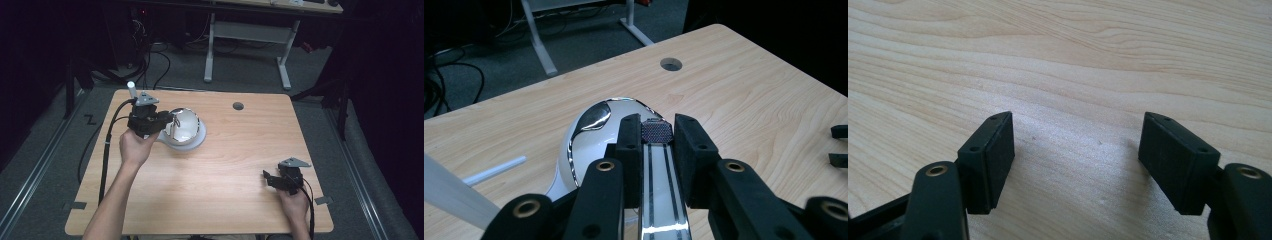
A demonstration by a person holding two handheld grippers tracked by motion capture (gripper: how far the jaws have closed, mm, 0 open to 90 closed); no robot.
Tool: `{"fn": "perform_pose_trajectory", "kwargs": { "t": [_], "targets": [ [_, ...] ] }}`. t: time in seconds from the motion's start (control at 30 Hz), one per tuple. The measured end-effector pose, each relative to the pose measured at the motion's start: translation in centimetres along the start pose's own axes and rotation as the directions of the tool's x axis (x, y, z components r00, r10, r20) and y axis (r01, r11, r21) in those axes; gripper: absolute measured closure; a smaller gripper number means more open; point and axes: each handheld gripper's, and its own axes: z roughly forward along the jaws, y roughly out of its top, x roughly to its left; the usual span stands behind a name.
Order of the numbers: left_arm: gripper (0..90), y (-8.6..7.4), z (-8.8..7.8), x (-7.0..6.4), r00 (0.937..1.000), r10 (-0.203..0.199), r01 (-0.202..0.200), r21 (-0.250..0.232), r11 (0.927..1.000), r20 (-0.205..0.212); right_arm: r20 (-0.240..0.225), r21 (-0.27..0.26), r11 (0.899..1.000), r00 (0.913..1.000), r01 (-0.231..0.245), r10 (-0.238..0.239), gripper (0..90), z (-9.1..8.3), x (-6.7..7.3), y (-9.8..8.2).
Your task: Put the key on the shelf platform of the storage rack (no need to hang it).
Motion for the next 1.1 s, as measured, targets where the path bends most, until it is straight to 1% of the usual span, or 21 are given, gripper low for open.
{"fn": "perform_pose_trajectory", "kwargs": {
  "t": [0.4,0.6,0.73,0.83,1.1],
  "targets": [
    [74.3,-0.1,1.8,0.6,0.9999,-0.012,0.012,0.016,0.9998,-0.010,0.000,0.000,1.000,1.0000,0.000,0.000,31.0,0.0,0.0,0.0],
    [74.3,-0.2,2.8,0.7,0.9999,-0.011,0.012,0.032,0.9994,-0.010,0.000,0.000,1.000,1.0000,0.002,-0.002,31.0,0.0,0.0,0.0],
    [74.3,-0.2,3.6,0.8,0.9998,-0.008,0.008,0.043,0.9990,-0.017,0.000,0.000,1.000,1.0000,0.002,-0.002,31.0,0.0,0.0,0.0],
    [74.3,-0.3,4.1,0.9,0.9997,-0.013,0.014,0.044,0.9989,-0.021,0.000,0.000,1.000,1.0000,0.002,-0.002,31.0,0.0,0.0,0.0],
    [74.3,-0.5,5.2,1.1,0.9994,-0.013,0.015,0.061,0.9980,-0.032,0.000,0.000,1.000,1.0000,0.000,0.000,31.0,0.0,0.0,0.0]
  ]
}}
